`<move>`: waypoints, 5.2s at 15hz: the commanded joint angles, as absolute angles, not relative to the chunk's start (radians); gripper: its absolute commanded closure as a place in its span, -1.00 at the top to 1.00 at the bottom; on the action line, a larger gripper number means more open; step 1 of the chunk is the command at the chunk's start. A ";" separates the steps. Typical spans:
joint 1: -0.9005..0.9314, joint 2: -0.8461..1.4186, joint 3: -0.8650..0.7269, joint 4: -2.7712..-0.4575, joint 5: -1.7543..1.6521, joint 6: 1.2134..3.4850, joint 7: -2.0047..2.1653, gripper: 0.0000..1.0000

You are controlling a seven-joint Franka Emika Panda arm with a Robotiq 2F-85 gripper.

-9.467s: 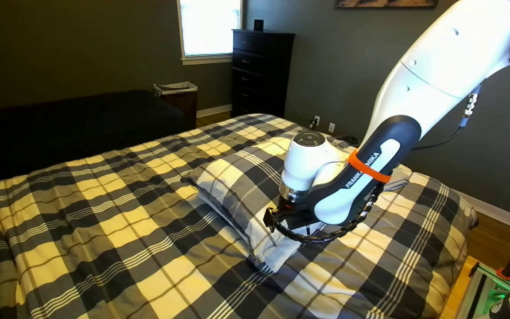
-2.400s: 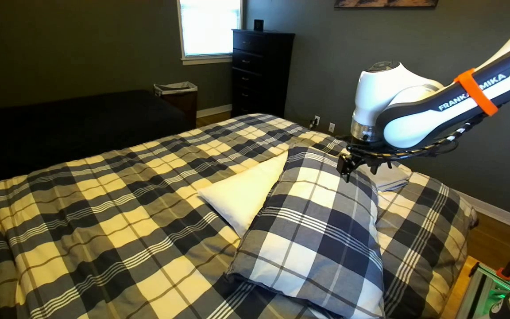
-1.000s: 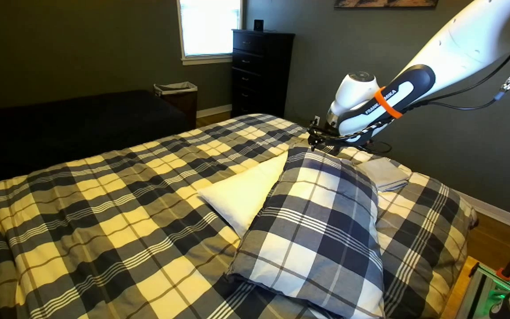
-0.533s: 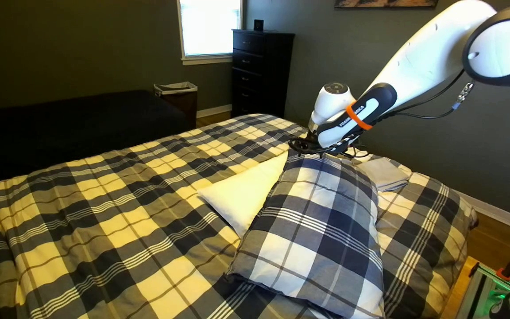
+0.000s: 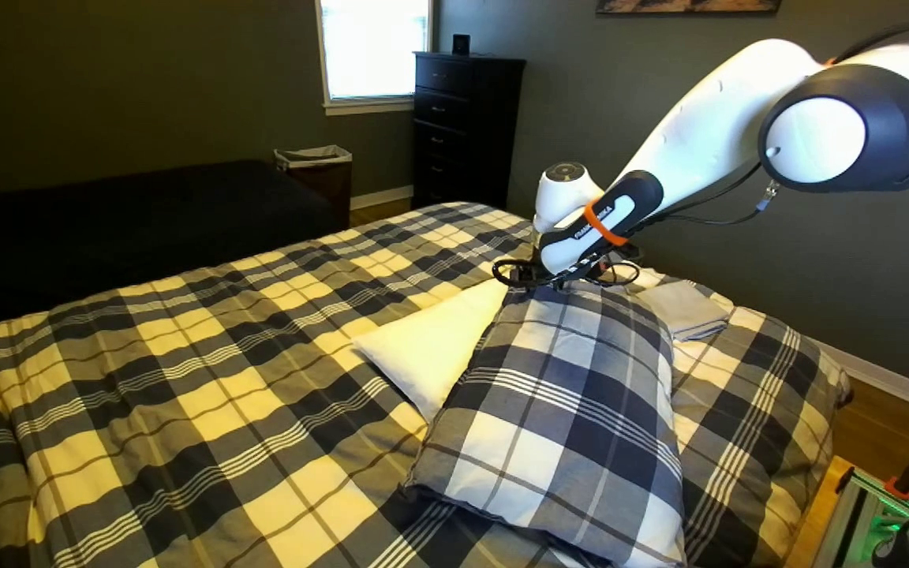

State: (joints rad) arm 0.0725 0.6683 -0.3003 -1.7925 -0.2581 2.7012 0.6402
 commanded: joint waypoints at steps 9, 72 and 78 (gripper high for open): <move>0.123 0.626 -0.380 -1.761 -0.285 2.504 0.698 -1.00; -0.092 0.220 -0.161 -2.110 -0.173 2.630 0.467 1.00; -0.049 0.266 -0.166 -2.092 -0.166 2.634 0.470 1.00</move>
